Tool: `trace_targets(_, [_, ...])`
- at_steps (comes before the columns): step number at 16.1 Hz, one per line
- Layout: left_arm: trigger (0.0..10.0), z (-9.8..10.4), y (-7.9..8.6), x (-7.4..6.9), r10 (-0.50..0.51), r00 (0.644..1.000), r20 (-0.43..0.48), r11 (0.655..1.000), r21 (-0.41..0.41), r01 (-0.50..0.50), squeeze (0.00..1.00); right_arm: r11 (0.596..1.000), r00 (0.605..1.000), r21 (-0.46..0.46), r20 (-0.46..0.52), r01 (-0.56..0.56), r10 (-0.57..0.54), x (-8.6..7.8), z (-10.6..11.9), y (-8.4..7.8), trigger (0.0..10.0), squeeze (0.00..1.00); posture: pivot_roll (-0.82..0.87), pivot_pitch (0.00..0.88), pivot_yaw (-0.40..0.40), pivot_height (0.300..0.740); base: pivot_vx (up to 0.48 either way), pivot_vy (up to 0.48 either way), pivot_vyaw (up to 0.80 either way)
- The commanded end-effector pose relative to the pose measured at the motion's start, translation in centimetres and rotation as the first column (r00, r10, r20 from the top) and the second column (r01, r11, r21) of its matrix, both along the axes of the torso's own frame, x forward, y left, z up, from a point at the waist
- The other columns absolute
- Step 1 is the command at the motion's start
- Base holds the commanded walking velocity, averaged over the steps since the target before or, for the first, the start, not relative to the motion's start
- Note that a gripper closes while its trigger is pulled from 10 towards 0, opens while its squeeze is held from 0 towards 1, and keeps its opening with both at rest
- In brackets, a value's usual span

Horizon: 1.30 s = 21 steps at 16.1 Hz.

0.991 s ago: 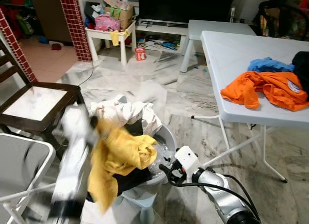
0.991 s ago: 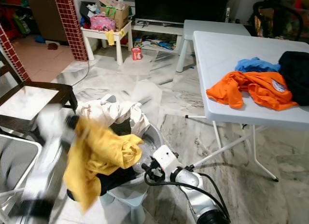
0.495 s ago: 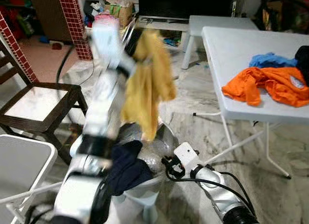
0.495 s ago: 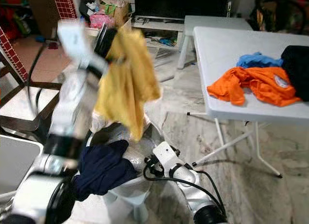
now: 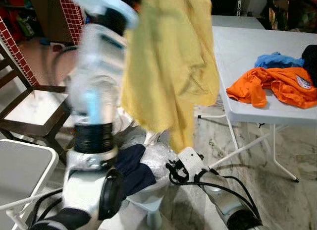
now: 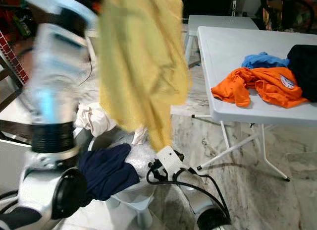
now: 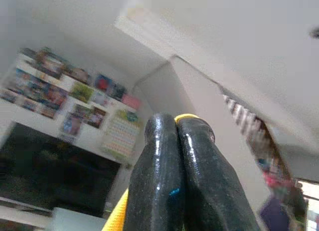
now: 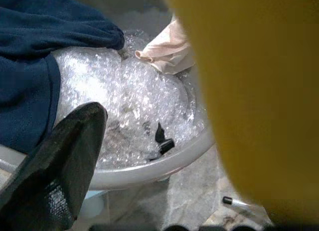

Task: Hang hanger

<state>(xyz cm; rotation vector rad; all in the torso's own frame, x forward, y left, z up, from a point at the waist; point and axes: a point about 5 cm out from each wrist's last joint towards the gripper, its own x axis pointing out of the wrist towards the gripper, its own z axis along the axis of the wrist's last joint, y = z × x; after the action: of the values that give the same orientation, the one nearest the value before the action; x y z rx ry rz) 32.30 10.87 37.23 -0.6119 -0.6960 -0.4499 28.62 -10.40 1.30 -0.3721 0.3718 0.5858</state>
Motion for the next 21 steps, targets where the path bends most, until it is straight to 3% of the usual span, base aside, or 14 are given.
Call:
trace_targets(1, [0.0, -2.6, 2.5, 0.2, 0.073, 0.992, -0.107, 0.997, -0.024, -0.076, 0.0, 1.0, 1.0, -0.009, 0.008, -0.011, 0.011, 0.3, 0.2, 0.1, 10.0, 0.0, 0.04, 0.0, -0.013, 0.74, 0.0, 0.0, 0.0])
trace_targets(2, [0.0, -4.0, 3.2, 0.4, 0.096, 0.983, -0.158, 0.994, -0.029, -0.102, 0.0, 1.0, 1.0, -0.009, 0.007, -0.013, 0.014, 0.4, 0.2, 0.2, 10.0, 0.0, 0.05, 0.0, -0.018, 0.74, 0.0, 0.0, 0.0])
trace_targets(4, [0.0, -12.2, 7.0, 0.7, 0.172, 0.879, -0.444, 0.973, -0.065, -0.223, 0.0, 0.999, 0.999, -0.015, -0.001, -0.034, 0.034, 0.4, 0.1, 0.3, 10.0, 0.0, 0.06, 0.0, -0.03, 0.74, 0.0, 0.0, 0.0])
trace_targets(5, [0.0, -17.0, 8.5, 0.2, 0.166, 0.8, -0.577, 0.965, -0.07, -0.251, 0.0, 0.999, 0.999, -0.02, -0.006, -0.046, 0.046, 0.3, 0.1, 0.4, 10.0, 0.0, 0.06, 0.0, -0.037, 0.74, 0.0, 0.0, 0.0])
trace_targets(7, [0.0, -28.7, 10.6, -2.2, 0.203, 0.535, -0.82, 0.952, 0.038, -0.304, 0.0, 0.997, 0.997, -0.024, -0.014, -0.074, 0.074, 0.3, 0.0, 0.9, 10.0, 0.0, 0.07, 0.0, -0.052, 0.74, 0.0, 0.0, 0.0])
trace_targets(8, [0.0, -31.7, 11.0, -3.2, 0.221, 0.434, -0.873, 0.943, 0.077, -0.325, 0.0, 0.997, 0.997, -0.022, -0.012, -0.078, 0.077, 0.3, 0.0, 1.0, 10.0, 0.0, 0.07, 0.0, -0.056, 0.74, 0.0, 0.0, 0.0])
trace_targets(9, [0.0, -32.7, 11.0, -3.6, 0.23, 0.403, -0.886, 0.942, 0.098, -0.322, 0.0, 0.997, 0.997, -0.023, -0.009, -0.079, 0.079, 0.4, 0.1, 1.0, 10.0, 0.0, 0.06, 0.0, -0.056, 0.74, 0.0, 0.0, 0.0])
trace_targets(10, [0.0, -34.4, 11.4, -4.4, 0.273, 0.317, -0.908, 0.927, 0.16, -0.34, 0.0, 0.997, 0.997, -0.022, -0.005, -0.079, 0.079, 0.5, 0.2, 0.9, 10.0, 0.0, 0.06, 0.0, -0.055, 0.74, 0.0, 0.0, 0.0])
trace_targets(12, [0.0, -34.8, 11.3, -4.7, 0.319, 0.301, -0.899, 0.927, 0.229, -0.297, 0.0, 0.997, 0.997, -0.024, -0.002, -0.075, 0.075, 0.5, 0.2, 0.8, 10.0, 0.0, 0.05, 0.0, -0.049, 0.74, 0.0, 0.0, 0.0])
trace_targets(14, [1.0, -34.9, 11.1, -4.4, 0.351, 0.33, -0.876, 0.928, 0.278, -0.249, 0.0, 0.997, 0.998, -0.027, -0.005, -0.07, 0.07, 0.4, 0.0, 0.6, 10.0, 0.0, 0.04, 0.0, -0.041, 0.74, 0.0, 0.0, 0.0])
trace_targets(15, [9.8, -34.7, 10.9, -4.1, 0.419, 0.358, -0.834, 0.907, 0.369, -0.201, 0.0, 0.997, 0.998, -0.027, -0.008, -0.068, 0.068, 0.2, -0.2, 0.5, 10.0, 0.0, 0.04, 0.0, -0.038, 0.74, 0.0, 0.0, 0.0])
trace_targets(17, [10.0, -34.4, 10.7, -4.0, 0.454, 0.382, -0.805, 0.891, 0.417, -0.179, 0.0, 0.997, 0.998, -0.026, -0.009, -0.067, 0.066, 0.0, -0.2, 0.5, 10.0, 0.0, 0.03, 0.0, -0.035, 0.74, 0.0, 0.0, 0.0])
trace_targets(18, [10.0, -33.0, 10.3, -3.8, 0.533, 0.464, -0.708, 0.837, 0.521, -0.167, 1.0, 0.998, 0.998, -0.026, -0.01, -0.065, 0.065, 0.0, -0.3, 0.4, 10.0, 0.0, 0.03, 0.0, -0.034, 0.74, 0.0, 0.0, 0.0])
trace_targets(21, [10.0, -31.3, 9.6, -4.1, 0.631, 0.557, -0.54, 0.723, 0.669, -0.17, 1.0, 0.998, 0.998, -0.027, -0.01, -0.063, 0.063, -0.1, -0.3, 0.3, 10.0, 0.0, 0.03, 0.0, -0.035, 0.74, 0.0, 0.0, 0.0])
